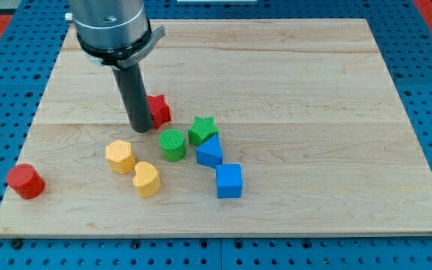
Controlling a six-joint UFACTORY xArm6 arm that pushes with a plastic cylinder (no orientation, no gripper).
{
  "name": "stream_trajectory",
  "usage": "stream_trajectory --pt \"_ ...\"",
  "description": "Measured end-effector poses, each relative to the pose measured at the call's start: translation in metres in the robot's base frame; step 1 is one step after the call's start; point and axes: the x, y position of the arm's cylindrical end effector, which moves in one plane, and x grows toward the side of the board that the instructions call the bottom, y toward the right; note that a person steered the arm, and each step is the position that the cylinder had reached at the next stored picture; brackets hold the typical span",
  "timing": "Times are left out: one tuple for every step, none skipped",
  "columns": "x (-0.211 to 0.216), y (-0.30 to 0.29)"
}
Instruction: Push the green star to the right top of the triangle
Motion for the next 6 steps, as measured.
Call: stream_trajectory --pt "0.002 0.020" --pt "0.008 0.065" --pt "0.025 0.095" --pt "0.020 0.109" --pt "-0.017 0.114" --pt "-0.074 0.094"
